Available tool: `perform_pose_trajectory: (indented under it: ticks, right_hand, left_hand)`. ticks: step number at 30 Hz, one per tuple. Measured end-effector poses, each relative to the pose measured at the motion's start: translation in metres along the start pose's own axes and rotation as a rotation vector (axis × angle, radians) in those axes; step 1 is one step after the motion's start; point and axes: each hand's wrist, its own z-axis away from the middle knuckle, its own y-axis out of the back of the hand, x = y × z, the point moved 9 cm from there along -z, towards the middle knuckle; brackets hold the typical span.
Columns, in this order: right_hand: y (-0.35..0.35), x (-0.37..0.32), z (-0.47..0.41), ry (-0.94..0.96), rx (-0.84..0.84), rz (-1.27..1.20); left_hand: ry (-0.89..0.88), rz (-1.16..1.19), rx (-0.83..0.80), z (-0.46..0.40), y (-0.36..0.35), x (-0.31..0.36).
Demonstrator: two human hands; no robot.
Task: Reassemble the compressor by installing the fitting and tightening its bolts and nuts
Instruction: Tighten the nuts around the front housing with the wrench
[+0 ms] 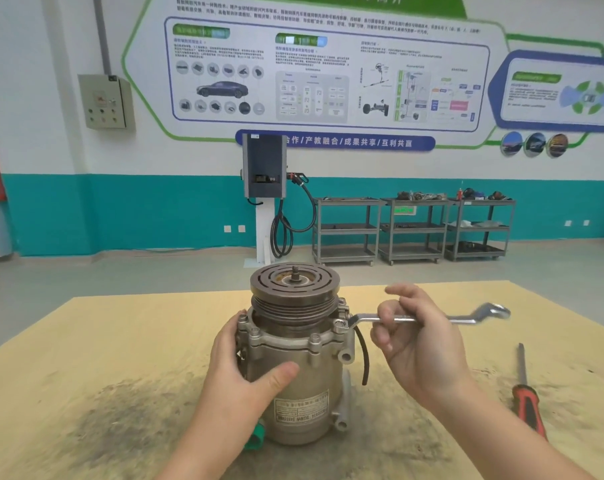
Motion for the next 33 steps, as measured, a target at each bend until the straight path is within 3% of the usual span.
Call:
perform_pose_trajectory:
  ticks: [3,6,11,15,17,19,21,24,28,33]
  right_hand:
    - [-0.007,-0.017,0.028,0.231,-0.047,0.174]
    - [-0.027,-0.023,0.058,0.434,-0.055,0.415]
    - [-0.08,-0.014,0.093,0.843,-0.059,1.068]
    - [-0.092,-0.025,0.098,0.965,-0.01,1.049]
    - [-0.078,-0.032,0.095,0.854,0.045,0.937]
    - [-0.062,-0.034,0.09,0.674,0.04,0.631]
    - [-0.046,-0.046,0.086,0.61,0.073,0.379]
    - [-0.027,-0.047,0.068,0.347,0.067,0.087]
    - [-0.018,-0.022,0.046,0.045,0.069,-0.058]
    - [-0.026,-0.004,0.038,-0.069,0.004,-0.089]
  left_hand:
    - [-0.017,-0.138,-0.004,0.0,-0.009,0.0]
    - [-0.007,-0.208,0.105,0.004,-0.017,0.01]
    - [0.056,-0.257,0.238,0.005,-0.025,0.014]
    - [0.05,-0.293,0.298,0.007,-0.021,0.023]
    - [0.08,-0.345,0.329,0.007,-0.016,0.026]
    - [0.105,-0.378,0.299,0.003,-0.01,0.02]
    - [0.086,-0.307,0.194,-0.005,-0.005,0.009]
    - [0.07,-0.106,0.017,-0.009,-0.001,0.0]
    - [0.096,0.016,-0.081,-0.003,-0.009,-0.003]
    - [0.029,0.044,-0.076,0.0,-0.013,0.008]
